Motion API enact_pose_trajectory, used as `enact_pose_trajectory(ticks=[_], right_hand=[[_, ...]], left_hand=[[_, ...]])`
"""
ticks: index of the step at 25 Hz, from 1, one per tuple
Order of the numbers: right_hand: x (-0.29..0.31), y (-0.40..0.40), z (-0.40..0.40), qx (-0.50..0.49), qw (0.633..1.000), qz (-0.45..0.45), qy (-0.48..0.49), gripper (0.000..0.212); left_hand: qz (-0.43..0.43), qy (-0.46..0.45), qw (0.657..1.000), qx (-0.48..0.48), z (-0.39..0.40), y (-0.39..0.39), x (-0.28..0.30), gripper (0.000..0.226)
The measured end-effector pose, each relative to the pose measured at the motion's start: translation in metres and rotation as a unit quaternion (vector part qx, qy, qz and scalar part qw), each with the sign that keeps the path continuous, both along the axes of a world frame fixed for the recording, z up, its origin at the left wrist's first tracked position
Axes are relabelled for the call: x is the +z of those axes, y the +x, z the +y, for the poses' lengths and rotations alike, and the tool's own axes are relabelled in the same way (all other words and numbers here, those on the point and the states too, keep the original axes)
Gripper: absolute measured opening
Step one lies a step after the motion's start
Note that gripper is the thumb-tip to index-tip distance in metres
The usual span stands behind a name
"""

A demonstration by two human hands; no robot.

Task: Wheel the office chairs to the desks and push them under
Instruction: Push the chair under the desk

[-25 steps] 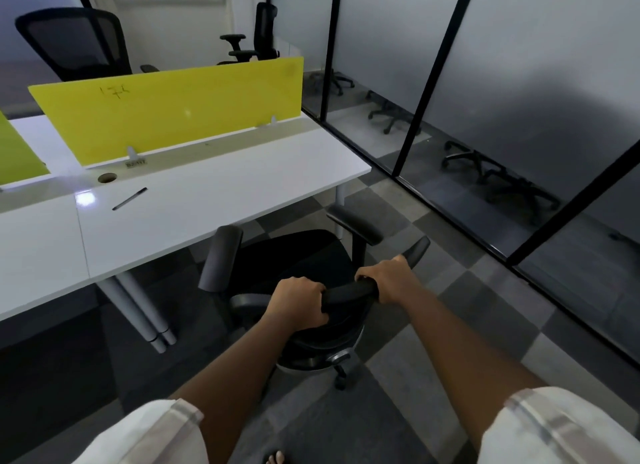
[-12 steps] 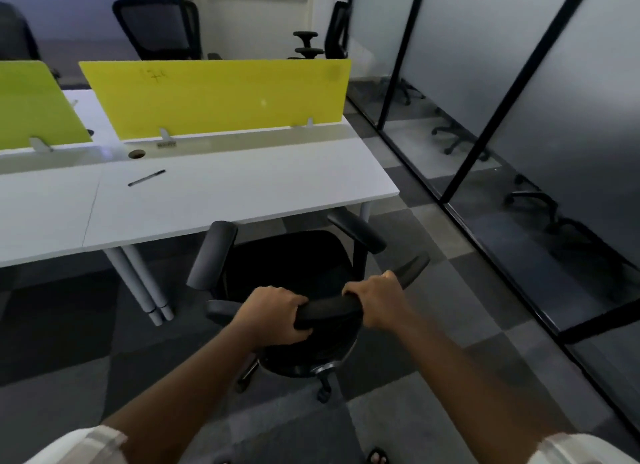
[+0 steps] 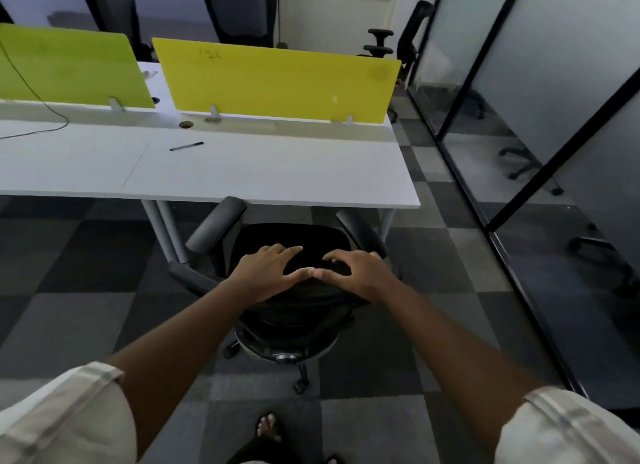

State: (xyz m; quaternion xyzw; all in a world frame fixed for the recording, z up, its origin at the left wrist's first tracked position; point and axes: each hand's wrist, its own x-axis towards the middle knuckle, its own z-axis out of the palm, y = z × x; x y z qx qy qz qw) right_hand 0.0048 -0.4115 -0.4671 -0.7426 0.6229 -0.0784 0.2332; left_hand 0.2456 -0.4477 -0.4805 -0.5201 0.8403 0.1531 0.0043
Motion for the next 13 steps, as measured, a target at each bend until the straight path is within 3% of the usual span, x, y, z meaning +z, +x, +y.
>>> enact_pose_trajectory(ticks=[4, 8, 13], right_hand=[[-0.005, -0.025, -0.032, -0.066, 0.997, -0.018, -0.023, 0.092], [-0.018, -0.054, -0.058, -0.124, 0.991, 0.035, -0.027, 0.069], [-0.038, -0.107, -0.091, -0.161, 0.984, 0.068, -0.021, 0.061]], left_hand=[[-0.028, 0.000, 0.999, 0.039, -0.028, -0.016, -0.004, 0.101], [-0.071, 0.014, 0.995, 0.061, -0.068, -0.037, -0.016, 0.095], [-0.087, 0.030, 0.995, 0.024, -0.126, -0.090, -0.028, 0.086]])
